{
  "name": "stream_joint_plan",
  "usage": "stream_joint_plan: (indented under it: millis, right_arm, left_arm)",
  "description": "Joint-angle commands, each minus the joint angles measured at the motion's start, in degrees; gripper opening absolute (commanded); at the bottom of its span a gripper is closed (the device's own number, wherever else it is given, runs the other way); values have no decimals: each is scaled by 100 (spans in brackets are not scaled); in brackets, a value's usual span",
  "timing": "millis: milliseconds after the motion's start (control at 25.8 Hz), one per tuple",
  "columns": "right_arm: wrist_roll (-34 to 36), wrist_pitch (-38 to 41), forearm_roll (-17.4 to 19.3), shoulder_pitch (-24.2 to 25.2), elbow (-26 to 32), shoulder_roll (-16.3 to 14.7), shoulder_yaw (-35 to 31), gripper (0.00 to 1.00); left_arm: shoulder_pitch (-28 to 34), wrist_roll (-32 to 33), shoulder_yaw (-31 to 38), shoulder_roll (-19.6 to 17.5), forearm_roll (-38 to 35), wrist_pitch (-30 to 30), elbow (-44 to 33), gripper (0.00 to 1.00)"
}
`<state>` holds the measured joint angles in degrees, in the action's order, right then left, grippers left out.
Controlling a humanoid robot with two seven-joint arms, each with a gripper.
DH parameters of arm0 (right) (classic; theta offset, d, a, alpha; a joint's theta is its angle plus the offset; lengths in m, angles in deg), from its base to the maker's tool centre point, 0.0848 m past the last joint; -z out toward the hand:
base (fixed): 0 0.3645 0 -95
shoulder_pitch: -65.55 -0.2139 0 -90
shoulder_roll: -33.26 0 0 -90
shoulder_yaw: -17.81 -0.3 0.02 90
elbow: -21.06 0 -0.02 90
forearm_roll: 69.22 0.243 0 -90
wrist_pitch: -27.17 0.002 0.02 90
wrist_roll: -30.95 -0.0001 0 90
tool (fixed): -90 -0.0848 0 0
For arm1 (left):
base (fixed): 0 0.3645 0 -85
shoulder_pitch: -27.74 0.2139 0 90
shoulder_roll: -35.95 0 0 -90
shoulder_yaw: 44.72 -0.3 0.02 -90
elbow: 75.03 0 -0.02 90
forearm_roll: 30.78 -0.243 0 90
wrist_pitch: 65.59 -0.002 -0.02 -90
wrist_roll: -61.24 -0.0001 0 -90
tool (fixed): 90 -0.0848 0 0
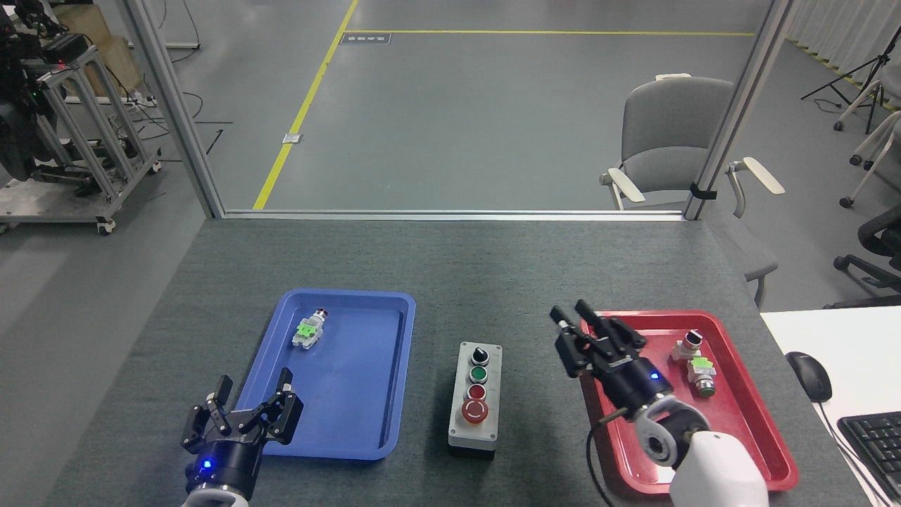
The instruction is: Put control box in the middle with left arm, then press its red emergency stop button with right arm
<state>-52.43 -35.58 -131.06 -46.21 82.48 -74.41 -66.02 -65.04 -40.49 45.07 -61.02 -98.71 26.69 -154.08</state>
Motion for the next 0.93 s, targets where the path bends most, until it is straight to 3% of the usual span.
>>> stream_joint_plan:
  millis: [0, 233, 466, 698, 892]
  right_arm:
    - [15, -61, -30, 146, 19, -176, -765, 99]
    - [156, -167, -188, 471, 19, -176, -1354, 99]
    - [156, -228, -373, 832, 186, -159, -1521, 99]
    - [156, -483, -382, 928, 257, -159, -1548, 99]
    - [191, -457, -382, 928, 257, -185, -1548, 100]
  left_arm:
    - [59, -40, 293, 46, -63, 70, -110, 100]
    - [85, 135, 654, 468, -722, 185, -66, 100]
    - [76, 751, 689, 477, -731, 211, -75, 100]
    - [76, 689, 689, 485, -740, 237, -84, 100]
    - [208, 109, 662, 468, -740, 299, -181, 100]
